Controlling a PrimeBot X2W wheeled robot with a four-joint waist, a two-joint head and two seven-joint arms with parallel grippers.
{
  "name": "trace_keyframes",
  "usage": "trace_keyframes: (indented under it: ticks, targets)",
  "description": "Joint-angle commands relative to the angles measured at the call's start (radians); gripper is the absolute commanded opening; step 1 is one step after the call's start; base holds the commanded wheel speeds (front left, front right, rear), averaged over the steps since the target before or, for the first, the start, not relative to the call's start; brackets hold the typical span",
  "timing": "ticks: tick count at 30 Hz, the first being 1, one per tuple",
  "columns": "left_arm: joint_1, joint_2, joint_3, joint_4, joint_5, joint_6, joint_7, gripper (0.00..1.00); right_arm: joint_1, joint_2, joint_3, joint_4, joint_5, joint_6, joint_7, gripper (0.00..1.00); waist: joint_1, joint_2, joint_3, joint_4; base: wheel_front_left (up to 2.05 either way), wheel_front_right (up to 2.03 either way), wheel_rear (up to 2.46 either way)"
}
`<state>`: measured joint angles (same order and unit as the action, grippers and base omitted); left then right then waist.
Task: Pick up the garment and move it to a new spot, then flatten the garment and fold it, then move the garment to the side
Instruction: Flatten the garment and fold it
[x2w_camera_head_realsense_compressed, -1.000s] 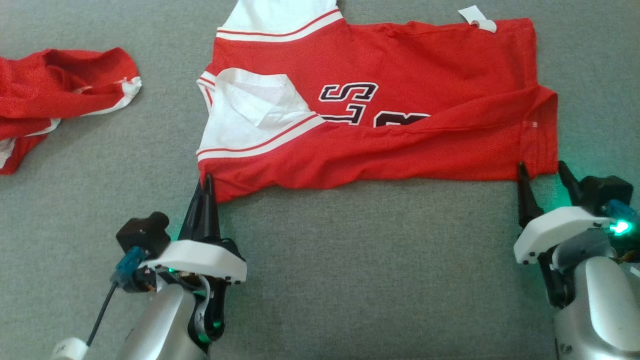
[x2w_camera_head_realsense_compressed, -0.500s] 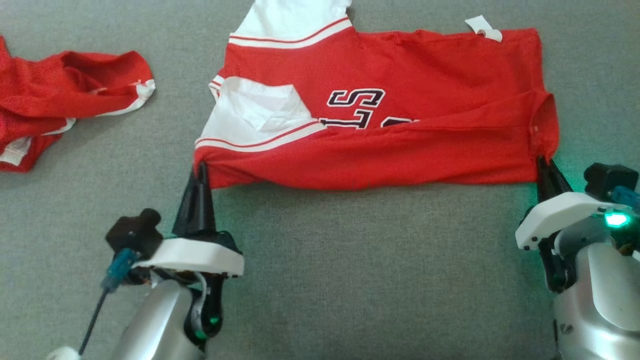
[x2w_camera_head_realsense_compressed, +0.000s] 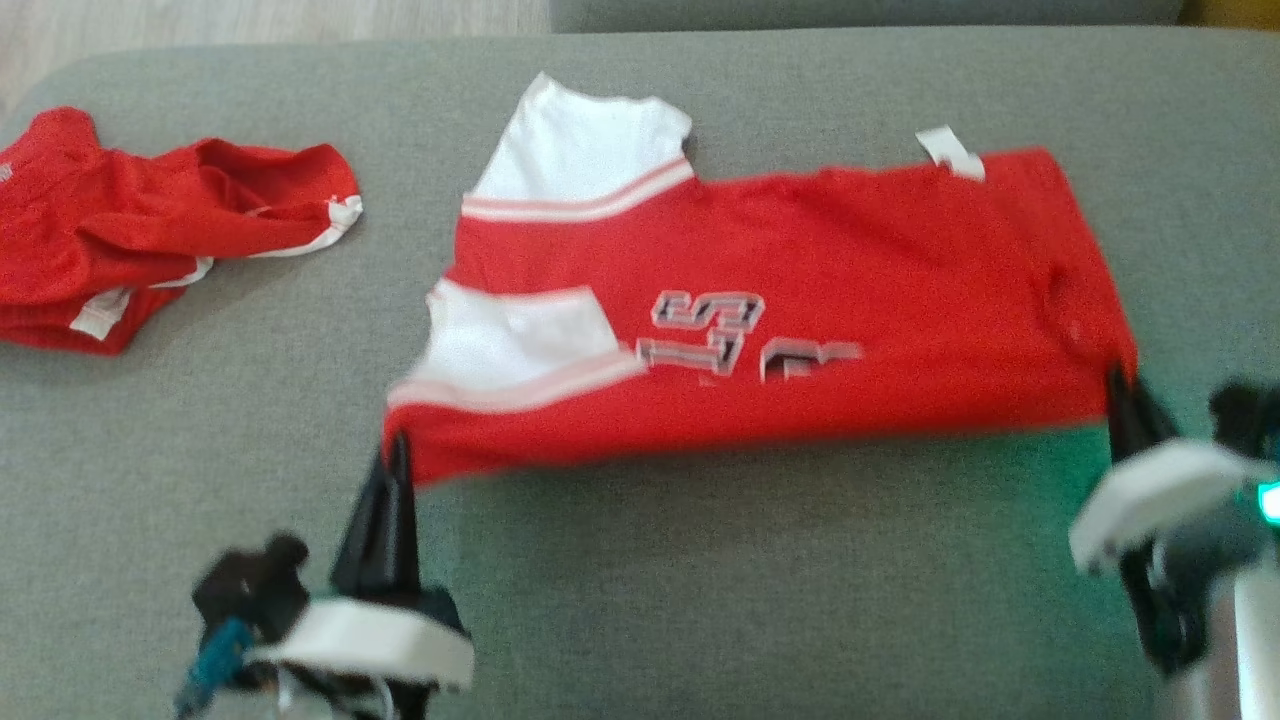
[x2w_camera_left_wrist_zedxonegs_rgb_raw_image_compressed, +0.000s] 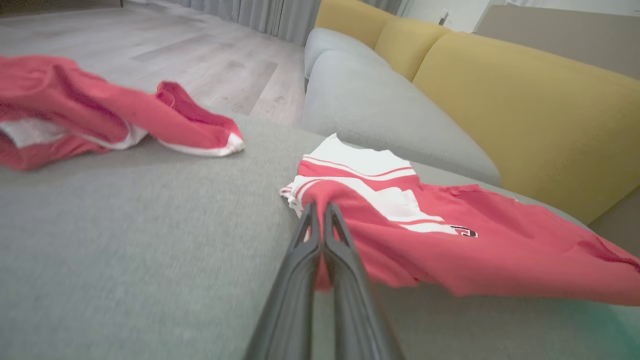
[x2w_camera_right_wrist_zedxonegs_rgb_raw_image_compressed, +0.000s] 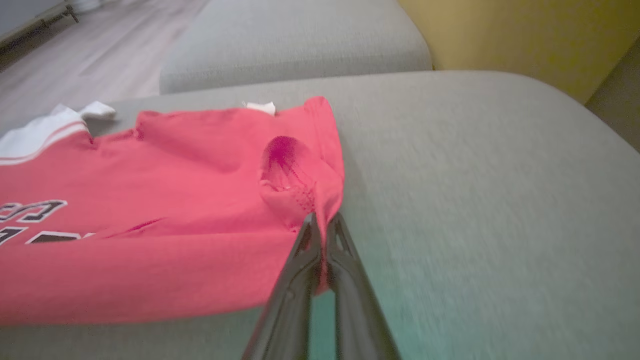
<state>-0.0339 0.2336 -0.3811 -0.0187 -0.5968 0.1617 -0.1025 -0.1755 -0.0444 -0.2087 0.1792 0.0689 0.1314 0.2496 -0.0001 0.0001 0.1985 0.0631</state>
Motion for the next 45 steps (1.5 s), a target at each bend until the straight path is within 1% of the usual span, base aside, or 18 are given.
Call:
trace_keyframes:
  ticks: [1, 5, 9, 10, 12, 14, 15, 16, 17, 20, 23, 26, 29, 32, 35, 39, 44, 45]
  targets:
    - [0.021, 0.010, 0.021, -0.046, -0.002, 0.014, 0.005, 0.00, 0.058, -0.006, 0.009, -0.072, 0.015, -0.001, 0.017, 0.00, 0.0001, -0.0001, -0.013, 0.004, 0.00, 0.00, 0.00]
    - [0.088, 0.008, -0.013, -0.043, 0.006, 0.031, 0.021, 0.00, 0.163, -0.006, 0.002, -0.109, 0.054, -0.001, 0.036, 0.00, 0.0001, -0.0001, -0.028, 0.001, 0.00, 0.00, 0.00]
    - [0.123, 0.004, -0.029, -0.021, -0.005, 0.035, 0.036, 0.00, 0.205, -0.006, 0.000, -0.104, 0.073, -0.001, 0.028, 0.00, 0.0001, -0.0001, -0.036, -0.008, 0.00, 0.00, 0.00]
    - [0.129, 0.005, -0.029, -0.013, -0.006, 0.039, 0.039, 0.00, 0.209, -0.006, 0.001, -0.100, 0.075, -0.001, 0.023, 0.06, 0.0001, -0.0001, -0.037, -0.009, 0.00, 0.00, 0.00]
    - [0.136, 0.011, -0.026, 0.006, -0.007, 0.042, 0.040, 0.00, 0.211, -0.006, -0.001, -0.088, 0.072, -0.001, 0.010, 0.32, 0.0001, -0.0001, -0.037, -0.013, 0.00, 0.00, 0.00]
    - [0.138, 0.015, -0.023, 0.021, -0.008, 0.043, 0.040, 0.00, 0.212, -0.006, 0.001, -0.076, 0.068, -0.001, -0.003, 1.00, 0.0001, -0.0001, -0.035, -0.016, 0.00, 0.00, 0.00]
    - [0.138, 0.016, -0.023, 0.027, -0.009, 0.042, 0.039, 0.33, 0.213, -0.006, 0.002, -0.071, 0.068, -0.001, -0.010, 1.00, 0.0001, -0.0001, -0.035, -0.017, 0.00, 0.00, 0.00]
    - [0.138, 0.018, -0.025, 0.033, -0.011, 0.037, 0.041, 0.55, 0.215, -0.006, 0.004, -0.066, 0.067, -0.001, -0.016, 1.00, 0.0001, -0.0001, -0.037, -0.019, 0.00, 0.00, 0.00]
    - [0.138, 0.019, -0.027, 0.036, -0.013, 0.033, 0.041, 1.00, 0.218, -0.006, 0.006, -0.062, 0.067, -0.001, -0.022, 1.00, 0.0001, -0.0001, -0.039, -0.020, 0.00, 0.00, 0.00]
    - [0.137, 0.024, -0.028, 0.032, -0.012, 0.030, 0.040, 1.00, 0.226, -0.006, 0.005, -0.062, 0.064, -0.001, -0.028, 1.00, 0.0001, -0.0001, -0.042, -0.022, 0.00, 0.00, 0.00]
    - [0.114, 0.052, -0.027, 0.008, 0.014, 0.031, 0.042, 1.00, 0.226, -0.006, -0.005, -0.081, 0.058, -0.001, -0.041, 1.00, 0.0001, -0.0001, -0.044, -0.029, 0.00, 0.00, 0.00]
    - [0.047, 0.089, -0.025, -0.041, 0.040, 0.018, 0.067, 1.00, 0.205, -0.006, -0.013, -0.124, 0.047, -0.001, -0.050, 1.00, 0.0001, -0.0001, -0.036, -0.036, 0.00, 0.00, 0.00]
    - [-0.067, 0.142, -0.016, -0.093, 0.069, -0.001, 0.131, 1.00, 0.169, -0.006, -0.016, -0.168, 0.033, -0.001, -0.048, 1.00, 0.0001, -0.0001, -0.016, -0.044, 0.00, 0.00, 0.00]
    - [-0.223, 0.208, 0.005, -0.137, 0.095, -0.036, 0.207, 1.00, 0.116, -0.006, 0.008, -0.210, 0.018, -0.001, -0.038, 1.00, 0.0001, -0.0001, 0.020, -0.064, 0.00, 0.00, 0.00]
    - [-0.394, 0.251, 0.032, -0.160, 0.088, -0.075, 0.289, 1.00, 0.048, -0.006, 0.052, -0.232, 0.009, -0.001, -0.015, 1.00, 0.0001, -0.0001, 0.070, -0.092, 0.00, 0.00, 0.00]
    - [-0.604, 0.305, 0.052, -0.114, 0.068, -0.135, 0.405, 1.00, -0.063, -0.006, 0.119, -0.249, -0.006, -0.001, 0.001, 1.00, 0.0001, -0.0001, 0.146, -0.145, 0.00, 0.00, 0.00]
    - [-0.768, 0.342, 0.044, 0.022, 0.044, -0.196, 0.521, 1.00, -0.173, -0.006, 0.199, -0.244, 0.002, -0.001, 0.000, 1.00, 0.0001, -0.0001, 0.238, -0.211, 0.00, 0.00, 0.00]
    - [-0.806, 0.351, 0.044, 0.078, 0.038, -0.205, 0.548, 1.00, -0.200, -0.006, 0.221, -0.240, 0.008, -0.001, -0.003, 1.00, 0.0001, -0.0001, 0.274, -0.233, 0.00, 0.00, 0.00]
